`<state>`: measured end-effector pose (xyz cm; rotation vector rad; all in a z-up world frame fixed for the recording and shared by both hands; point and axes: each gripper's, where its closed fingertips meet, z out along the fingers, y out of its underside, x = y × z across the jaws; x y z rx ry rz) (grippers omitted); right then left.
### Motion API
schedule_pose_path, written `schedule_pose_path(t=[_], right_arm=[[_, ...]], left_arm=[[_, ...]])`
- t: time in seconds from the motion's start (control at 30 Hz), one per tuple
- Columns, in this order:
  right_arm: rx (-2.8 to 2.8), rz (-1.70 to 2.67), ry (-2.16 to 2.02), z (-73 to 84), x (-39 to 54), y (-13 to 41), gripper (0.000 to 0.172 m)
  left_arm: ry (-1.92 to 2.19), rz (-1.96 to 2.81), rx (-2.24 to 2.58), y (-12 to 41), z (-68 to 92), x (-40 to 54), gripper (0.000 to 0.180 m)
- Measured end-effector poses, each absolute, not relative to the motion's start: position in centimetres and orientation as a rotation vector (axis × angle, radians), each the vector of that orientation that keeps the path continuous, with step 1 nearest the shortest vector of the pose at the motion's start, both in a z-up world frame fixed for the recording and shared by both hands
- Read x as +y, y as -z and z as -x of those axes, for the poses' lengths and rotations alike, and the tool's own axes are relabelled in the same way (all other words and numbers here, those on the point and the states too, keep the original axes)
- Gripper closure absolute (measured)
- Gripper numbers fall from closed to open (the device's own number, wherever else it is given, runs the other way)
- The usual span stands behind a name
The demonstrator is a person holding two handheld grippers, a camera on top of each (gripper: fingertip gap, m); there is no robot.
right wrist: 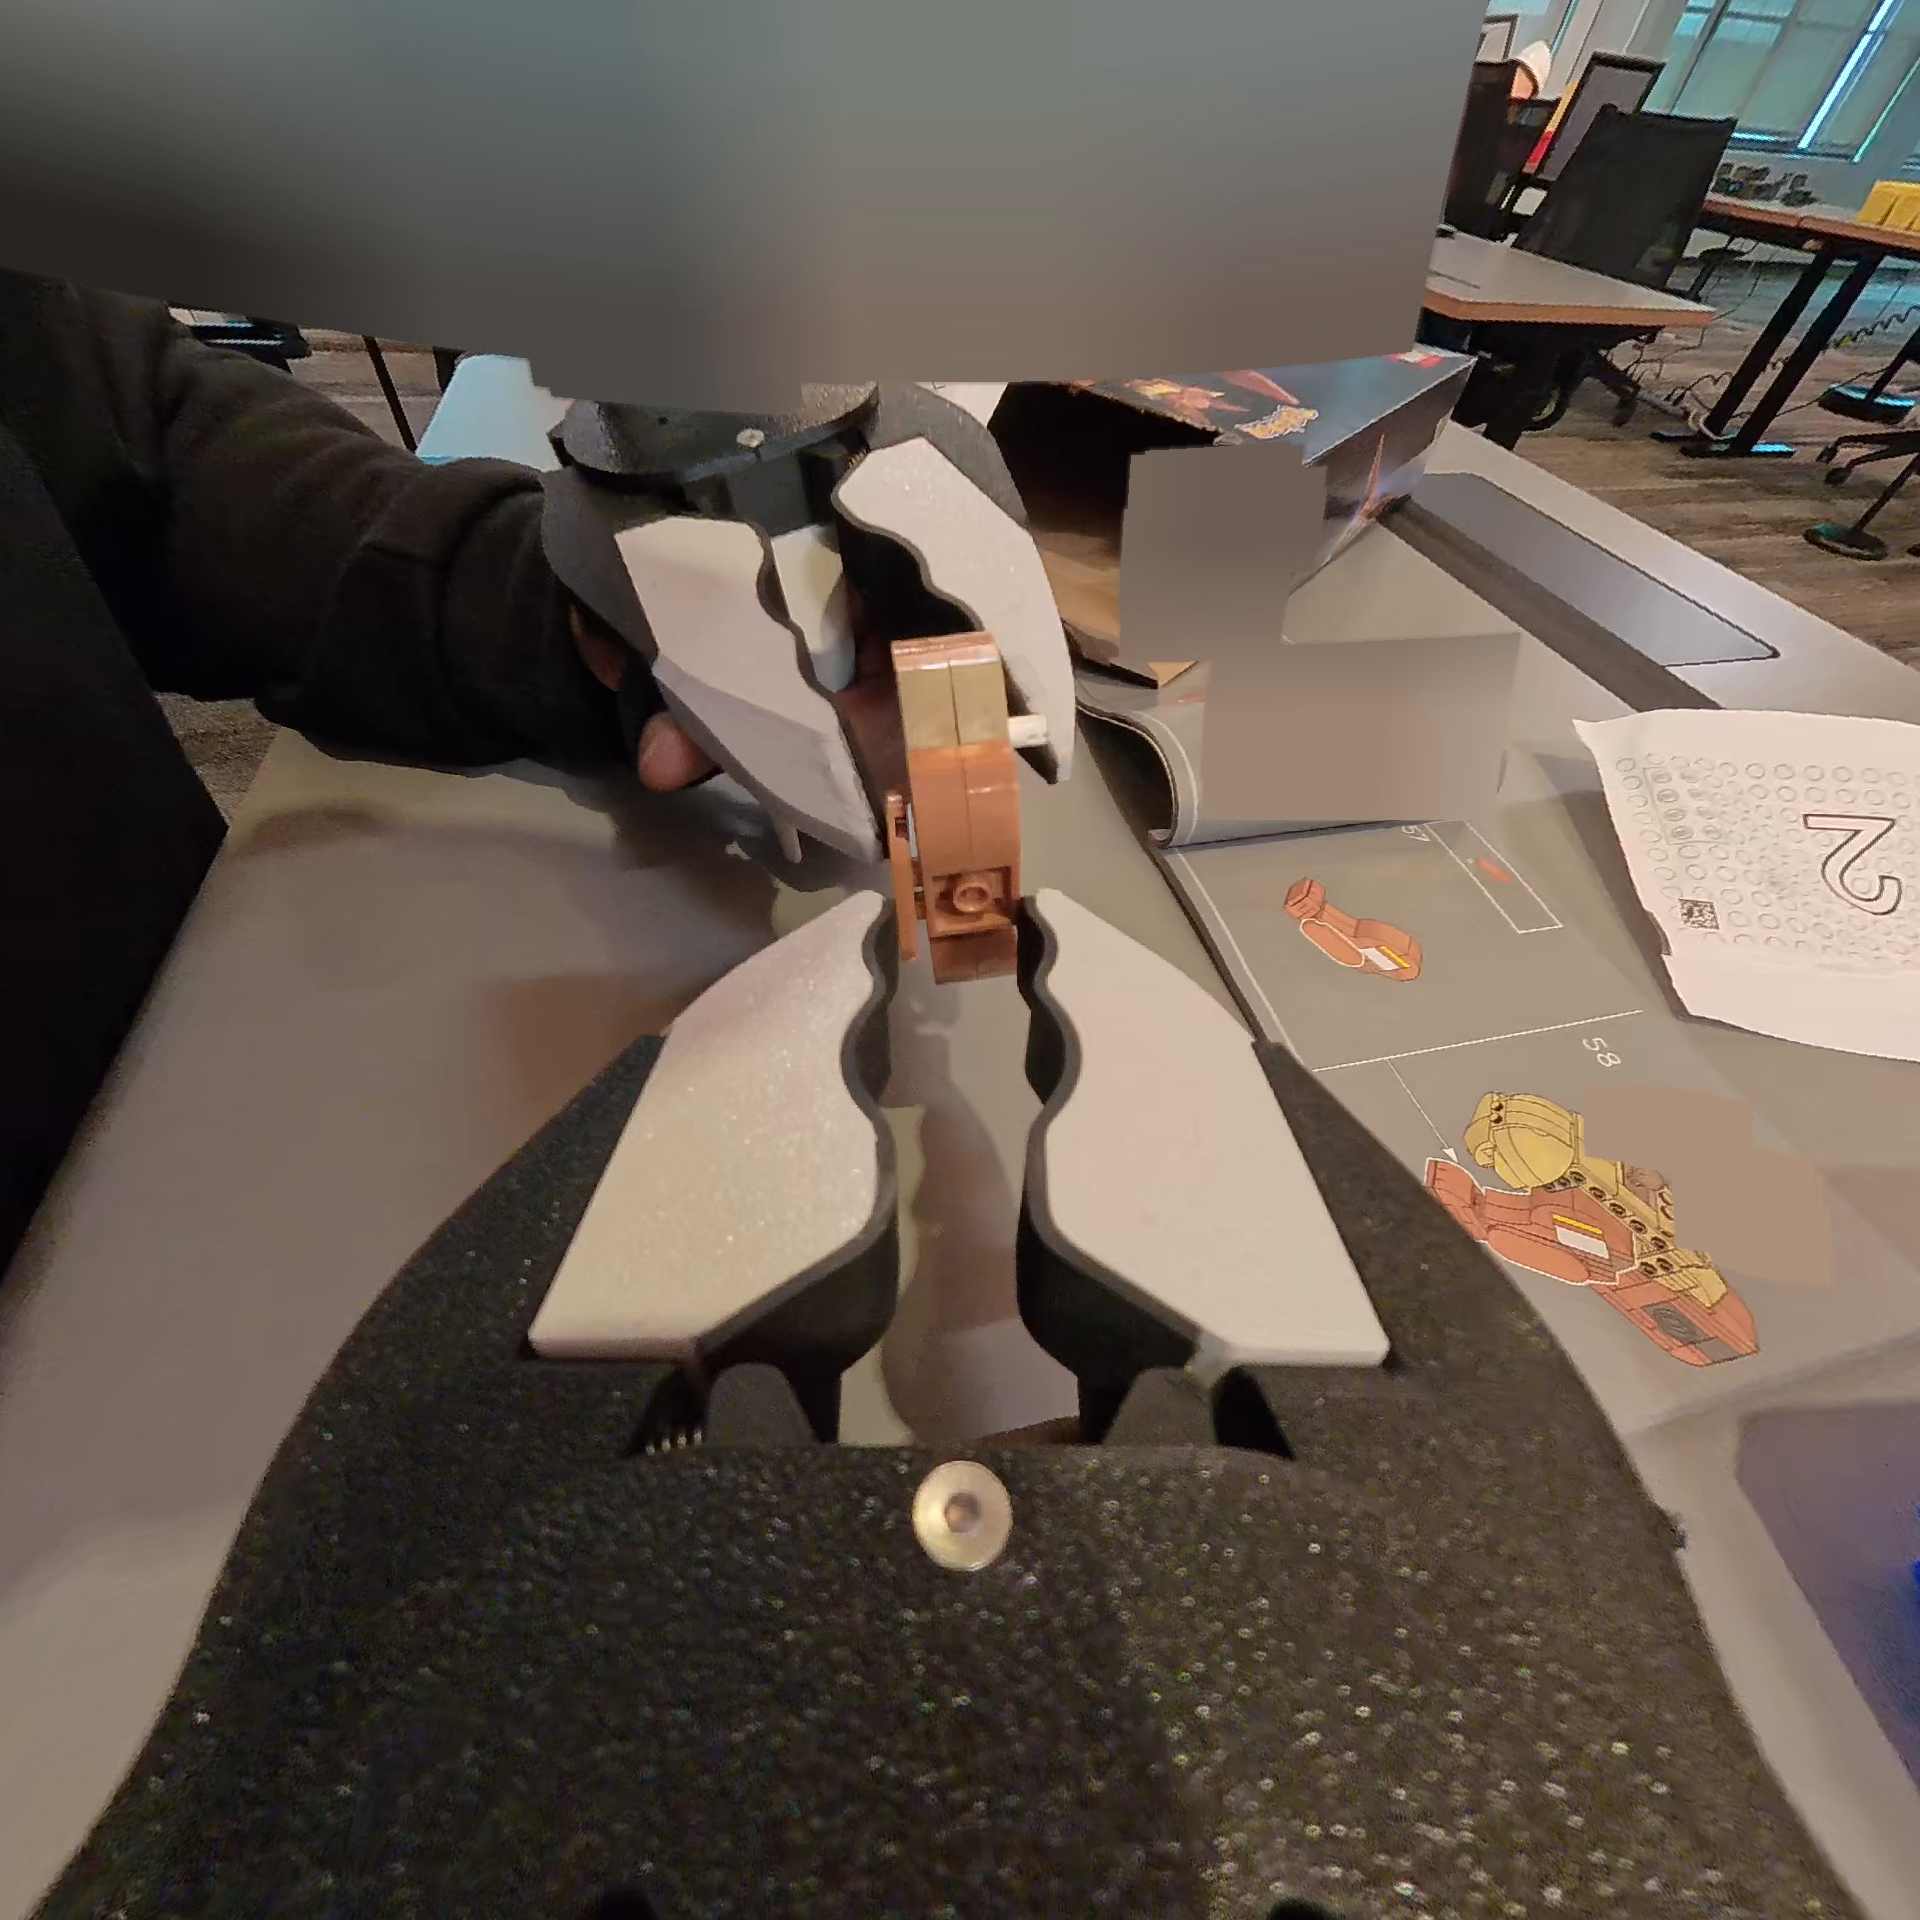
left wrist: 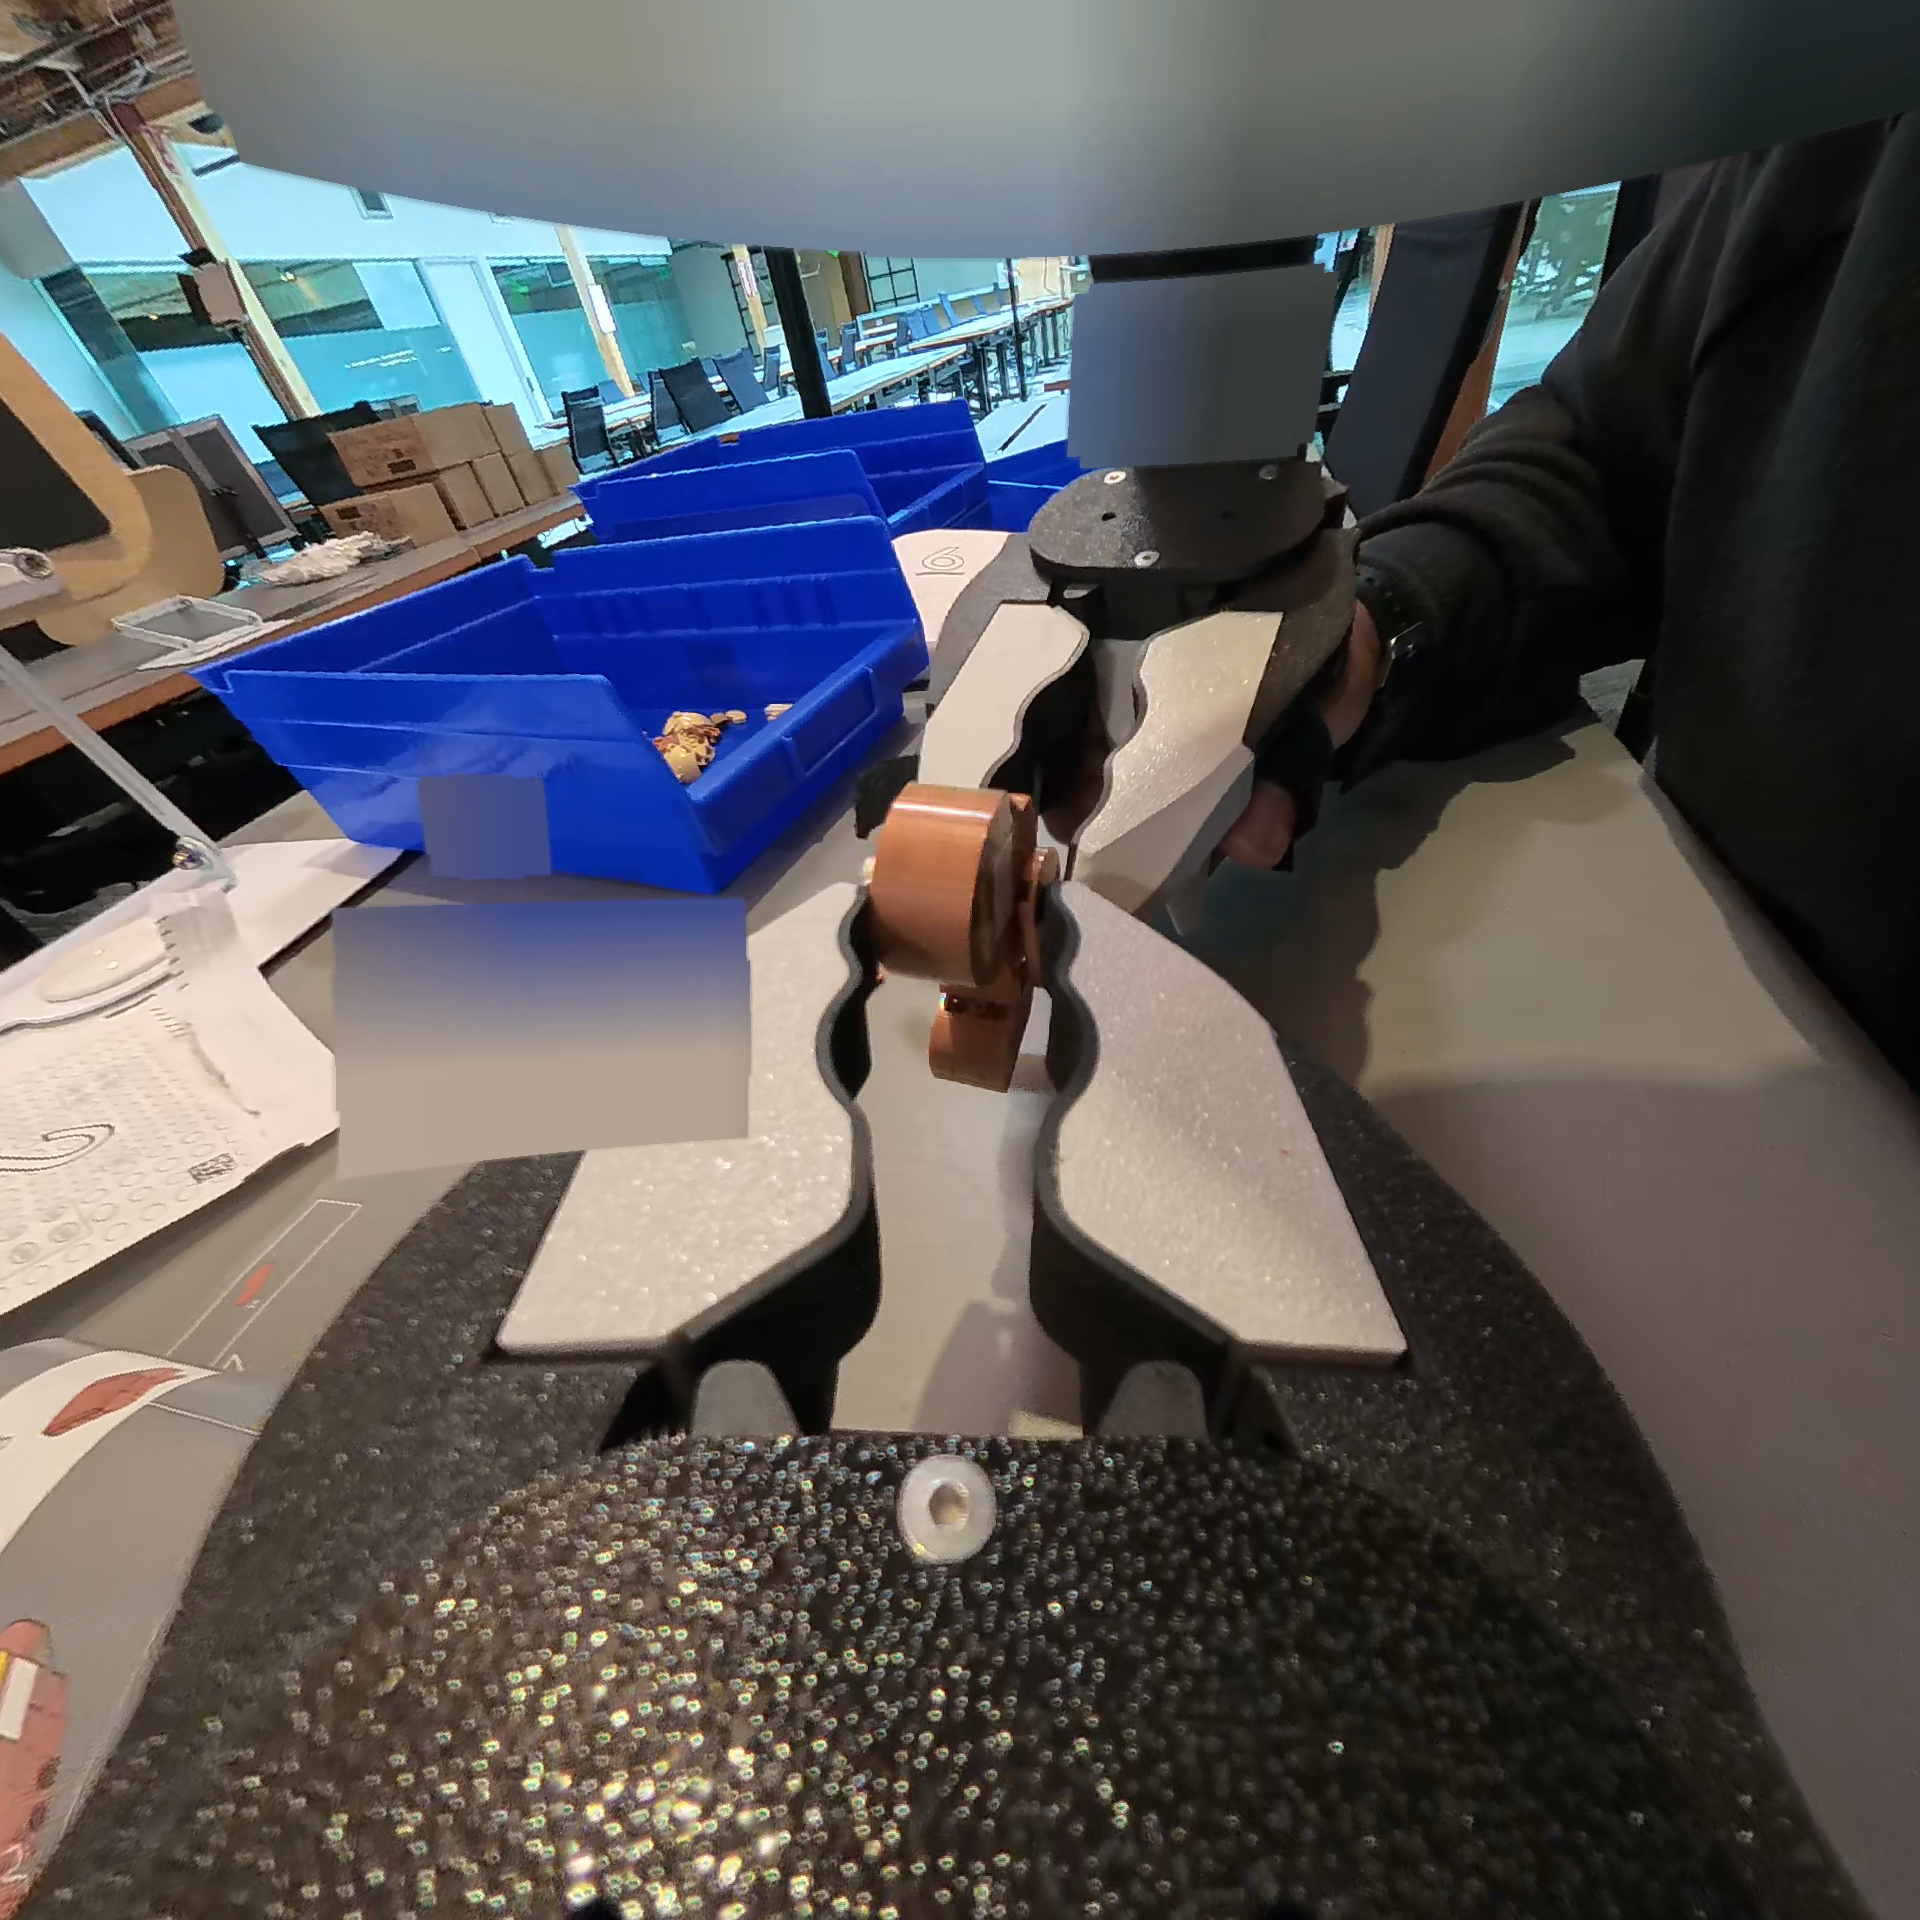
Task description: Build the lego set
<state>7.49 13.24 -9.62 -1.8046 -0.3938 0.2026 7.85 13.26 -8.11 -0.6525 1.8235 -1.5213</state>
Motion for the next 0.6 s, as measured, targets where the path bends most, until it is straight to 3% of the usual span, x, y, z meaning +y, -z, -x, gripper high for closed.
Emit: schedule_pose_path(t=[0.6], right_arm=[[-0.456,1.779,-0.174,-6.95,12.99,9.32,0.15]], left_arm=[[1.569,0.581,1.847,7.82,-6.89,12.8,0.157]])
